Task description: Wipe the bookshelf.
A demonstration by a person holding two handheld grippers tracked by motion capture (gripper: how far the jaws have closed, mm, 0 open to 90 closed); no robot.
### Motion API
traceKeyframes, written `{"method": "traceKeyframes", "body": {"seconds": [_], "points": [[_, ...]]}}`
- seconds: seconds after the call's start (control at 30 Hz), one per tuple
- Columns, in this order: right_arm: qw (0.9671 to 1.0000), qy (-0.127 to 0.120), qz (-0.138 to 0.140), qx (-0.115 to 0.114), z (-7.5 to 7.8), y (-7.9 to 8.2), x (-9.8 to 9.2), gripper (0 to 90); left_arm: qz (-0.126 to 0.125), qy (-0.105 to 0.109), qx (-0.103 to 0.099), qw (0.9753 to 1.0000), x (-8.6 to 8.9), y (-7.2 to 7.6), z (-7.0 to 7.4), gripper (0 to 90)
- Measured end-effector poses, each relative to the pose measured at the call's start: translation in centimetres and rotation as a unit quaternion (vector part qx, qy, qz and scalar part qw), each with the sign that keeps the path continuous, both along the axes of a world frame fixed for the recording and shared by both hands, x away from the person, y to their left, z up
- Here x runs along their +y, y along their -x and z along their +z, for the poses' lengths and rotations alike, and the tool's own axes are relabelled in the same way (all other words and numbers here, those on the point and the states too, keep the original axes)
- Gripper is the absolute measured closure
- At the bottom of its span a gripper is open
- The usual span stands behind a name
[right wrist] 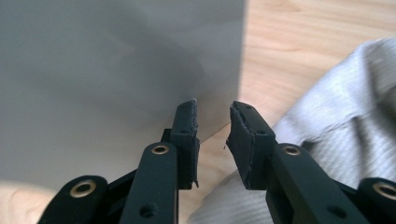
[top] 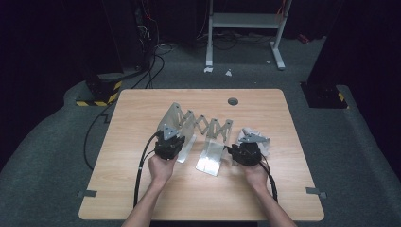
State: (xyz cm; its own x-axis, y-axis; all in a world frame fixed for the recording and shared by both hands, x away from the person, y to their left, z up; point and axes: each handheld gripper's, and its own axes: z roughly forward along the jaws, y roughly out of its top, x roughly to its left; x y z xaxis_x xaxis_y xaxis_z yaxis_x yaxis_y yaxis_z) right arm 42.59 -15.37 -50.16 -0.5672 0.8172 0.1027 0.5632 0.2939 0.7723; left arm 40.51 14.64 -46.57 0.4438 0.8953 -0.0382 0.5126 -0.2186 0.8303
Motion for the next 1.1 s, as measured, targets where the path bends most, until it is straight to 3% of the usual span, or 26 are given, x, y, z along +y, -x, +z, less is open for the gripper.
{"method": "traceKeyframes", "body": {"seconds": [0.33,0.6,1.1], "points": [[0.9994,-0.009,-0.031,0.014,0.8,-2.6,-0.5,75.5,-0.003,-0.006,-0.001,1.0,-0.1,0.1,0.1,88.4],[0.9993,-0.01,-0.031,0.02,1.5,-4.4,-0.5,73.6,-0.011,-0.004,0.002,0.9999,0.1,0.0,0.1,88.4],[0.9996,-0.015,-0.015,0.018,1.5,-3.6,-0.9,73.8,-0.025,-0.016,0.002,0.9996,-0.2,-0.5,0.3,88.4]]}}
